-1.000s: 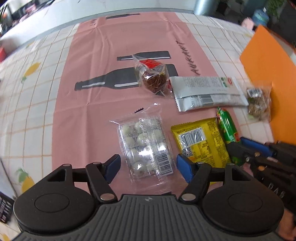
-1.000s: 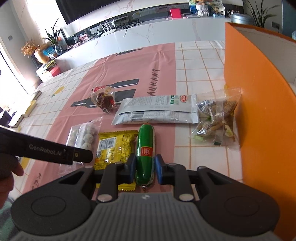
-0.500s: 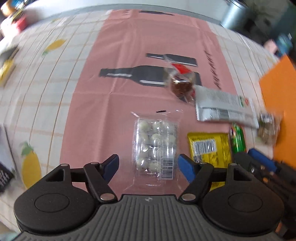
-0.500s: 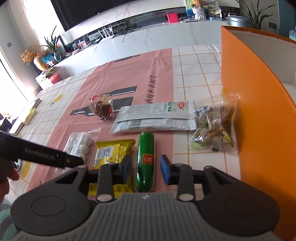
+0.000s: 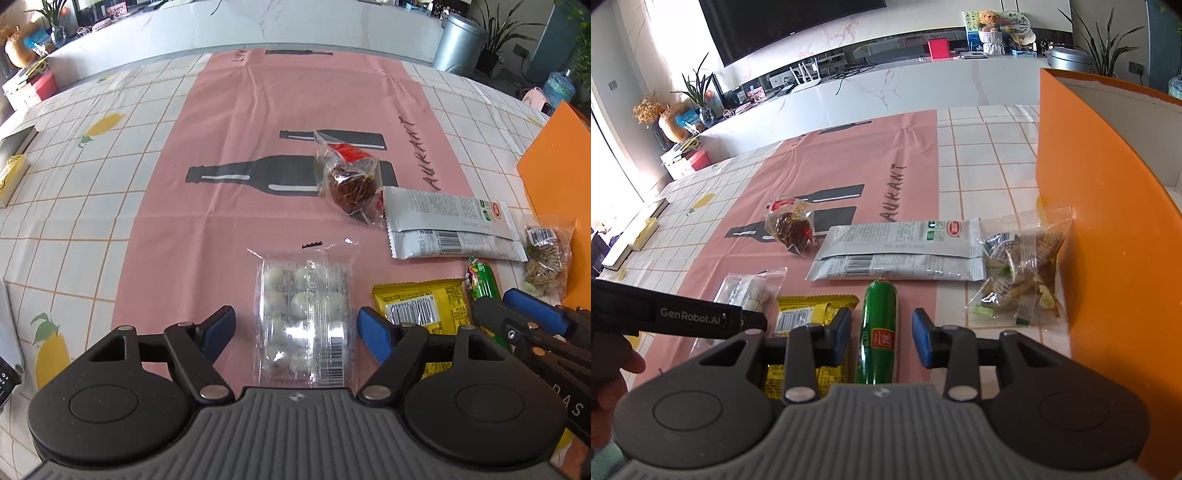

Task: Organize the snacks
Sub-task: 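Grasp the green sausage with the right tool while the left tool grasps the clear ball pack, then carry the sausage and ball pack into the orange box and open both tools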

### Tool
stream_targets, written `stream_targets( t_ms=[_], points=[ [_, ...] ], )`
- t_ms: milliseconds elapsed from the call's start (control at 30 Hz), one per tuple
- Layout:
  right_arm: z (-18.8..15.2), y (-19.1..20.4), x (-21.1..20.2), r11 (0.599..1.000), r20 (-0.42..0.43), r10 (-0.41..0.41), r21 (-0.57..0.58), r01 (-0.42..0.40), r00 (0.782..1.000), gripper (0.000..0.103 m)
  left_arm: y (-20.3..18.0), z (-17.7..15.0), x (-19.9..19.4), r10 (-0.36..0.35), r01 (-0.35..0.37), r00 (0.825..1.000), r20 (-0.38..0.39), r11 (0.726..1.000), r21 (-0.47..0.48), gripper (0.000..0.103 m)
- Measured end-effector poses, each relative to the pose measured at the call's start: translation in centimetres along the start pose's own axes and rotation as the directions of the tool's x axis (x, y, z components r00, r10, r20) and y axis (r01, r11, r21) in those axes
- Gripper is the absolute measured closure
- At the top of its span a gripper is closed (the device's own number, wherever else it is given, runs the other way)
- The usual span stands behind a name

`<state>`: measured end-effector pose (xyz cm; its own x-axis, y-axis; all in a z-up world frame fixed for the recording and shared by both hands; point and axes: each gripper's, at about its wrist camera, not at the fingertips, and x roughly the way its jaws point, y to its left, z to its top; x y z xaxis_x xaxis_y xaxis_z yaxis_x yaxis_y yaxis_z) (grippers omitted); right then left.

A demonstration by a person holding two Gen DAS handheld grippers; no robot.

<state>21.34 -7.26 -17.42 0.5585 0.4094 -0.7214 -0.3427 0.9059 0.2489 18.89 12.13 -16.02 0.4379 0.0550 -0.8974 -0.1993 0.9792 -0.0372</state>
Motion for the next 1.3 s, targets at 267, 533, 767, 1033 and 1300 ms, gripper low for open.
stream_targets(
  t_ms=[267, 533, 767, 1033, 1300],
  points=[
    [-0.2, 0.3, 0.8, 0.999, -0.012, -0.030, -0.023, 0.030, 0.999, 0.071, -0.3, -0.1, 0.0, -0.011, 0.010, 0.999, 0.032, 1.000, 0.013, 0.028],
    [-0.7, 1.5, 0.9, 0.989, 0.000, -0.080, -0.126, 0.080, 0.997, 0.083, 0.0, -0.2, -0.3, -0.031, 0.032, 0.998, 0.056, 0.999, -0.011, 0.043],
    [-0.5, 0.9, 0.3, 0.994, -0.013, -0.073, -0.086, 0.072, 0.997, 0.083, 0.8, -0.2, -1.6, -0.092, 0.097, 0.993, 0.073, 0.993, -0.072, 0.045],
    [0.2, 1.5, -2.8, 0.998, 0.002, -0.024, -0.050, 0.024, 1.000, 0.083, 0.7, 0.0, -5.7, -0.181, 0.193, 0.976, 0.125, 0.977, -0.095, 0.045],
    [3.2, 0.5, -10.2, 1.000, 0.044, 0.007, -0.022, -0.006, 0.999, 0.083, -2.8, 1.0, -11.7, -0.318, 0.327, 0.931, 0.178, 0.945, -0.018, 0.045]
  ],
)
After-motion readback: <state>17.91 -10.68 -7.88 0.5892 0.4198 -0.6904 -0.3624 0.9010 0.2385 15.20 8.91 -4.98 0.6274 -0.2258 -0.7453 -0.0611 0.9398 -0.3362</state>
